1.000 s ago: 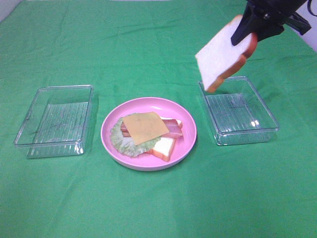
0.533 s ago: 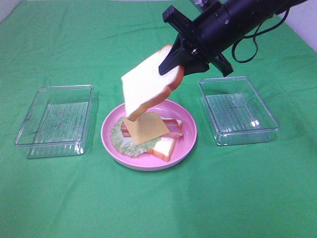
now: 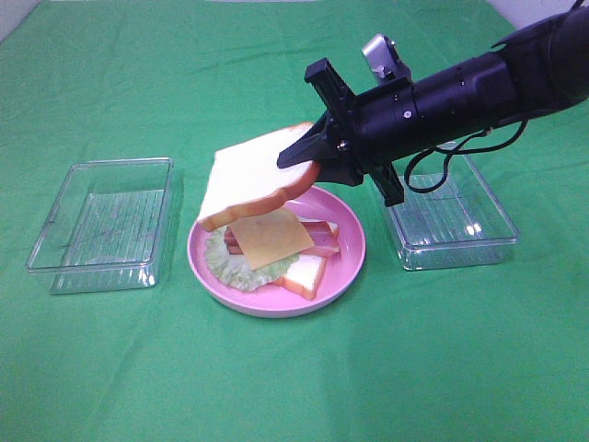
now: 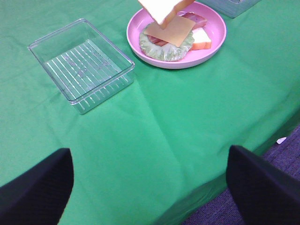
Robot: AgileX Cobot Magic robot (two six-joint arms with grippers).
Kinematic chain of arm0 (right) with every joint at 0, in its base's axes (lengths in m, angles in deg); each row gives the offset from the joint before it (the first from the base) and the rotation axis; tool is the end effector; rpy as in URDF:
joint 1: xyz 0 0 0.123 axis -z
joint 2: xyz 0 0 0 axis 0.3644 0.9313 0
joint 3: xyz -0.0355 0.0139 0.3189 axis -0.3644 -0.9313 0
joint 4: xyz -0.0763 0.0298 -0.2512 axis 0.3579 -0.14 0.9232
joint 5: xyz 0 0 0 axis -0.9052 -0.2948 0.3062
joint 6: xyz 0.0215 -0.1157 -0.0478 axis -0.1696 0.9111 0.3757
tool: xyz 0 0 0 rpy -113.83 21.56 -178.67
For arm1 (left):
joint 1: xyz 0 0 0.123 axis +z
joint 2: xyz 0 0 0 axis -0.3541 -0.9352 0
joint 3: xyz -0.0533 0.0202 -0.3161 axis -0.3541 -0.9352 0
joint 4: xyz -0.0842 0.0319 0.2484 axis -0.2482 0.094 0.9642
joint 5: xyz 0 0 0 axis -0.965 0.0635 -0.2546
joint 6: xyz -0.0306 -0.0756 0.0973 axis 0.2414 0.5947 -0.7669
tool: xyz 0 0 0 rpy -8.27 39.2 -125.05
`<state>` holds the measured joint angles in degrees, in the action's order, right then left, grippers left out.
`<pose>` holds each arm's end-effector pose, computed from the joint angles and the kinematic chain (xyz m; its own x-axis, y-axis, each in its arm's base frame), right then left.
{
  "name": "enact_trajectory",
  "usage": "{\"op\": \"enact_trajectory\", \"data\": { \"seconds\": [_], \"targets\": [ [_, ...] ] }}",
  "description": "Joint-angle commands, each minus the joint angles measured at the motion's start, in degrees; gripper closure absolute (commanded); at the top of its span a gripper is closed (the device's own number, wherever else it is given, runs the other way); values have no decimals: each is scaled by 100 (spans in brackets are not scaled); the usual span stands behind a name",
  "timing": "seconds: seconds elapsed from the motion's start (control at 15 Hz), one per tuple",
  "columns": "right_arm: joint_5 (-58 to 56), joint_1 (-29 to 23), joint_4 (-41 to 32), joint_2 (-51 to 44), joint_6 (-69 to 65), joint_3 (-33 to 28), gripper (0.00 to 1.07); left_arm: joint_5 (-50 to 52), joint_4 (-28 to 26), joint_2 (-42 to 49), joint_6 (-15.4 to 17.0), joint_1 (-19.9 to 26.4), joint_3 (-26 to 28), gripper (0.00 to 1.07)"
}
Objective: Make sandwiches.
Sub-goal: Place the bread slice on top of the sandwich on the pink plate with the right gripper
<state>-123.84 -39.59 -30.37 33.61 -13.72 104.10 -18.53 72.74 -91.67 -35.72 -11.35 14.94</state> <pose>0.3685 0.2118 0.1787 -0.9648 0.2502 -0.0810 0.0733 0.5517 0.8308 0.0115 -0.0091 0.2668 -0.4286 0.3084 -0.8492 0.5553 0.8314 0.0216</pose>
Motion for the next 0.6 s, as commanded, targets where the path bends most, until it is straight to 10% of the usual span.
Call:
{"op": "enact_trajectory", "data": {
  "seconds": [0.07,0.6],
  "targets": [
    [-155,6,-871,275,573,-109,107,57,-46,46,6,11,-6,23],
    [-252,6,-888,894,619,-109,107,57,-46,46,6,11,-6,23]
  ]
}}
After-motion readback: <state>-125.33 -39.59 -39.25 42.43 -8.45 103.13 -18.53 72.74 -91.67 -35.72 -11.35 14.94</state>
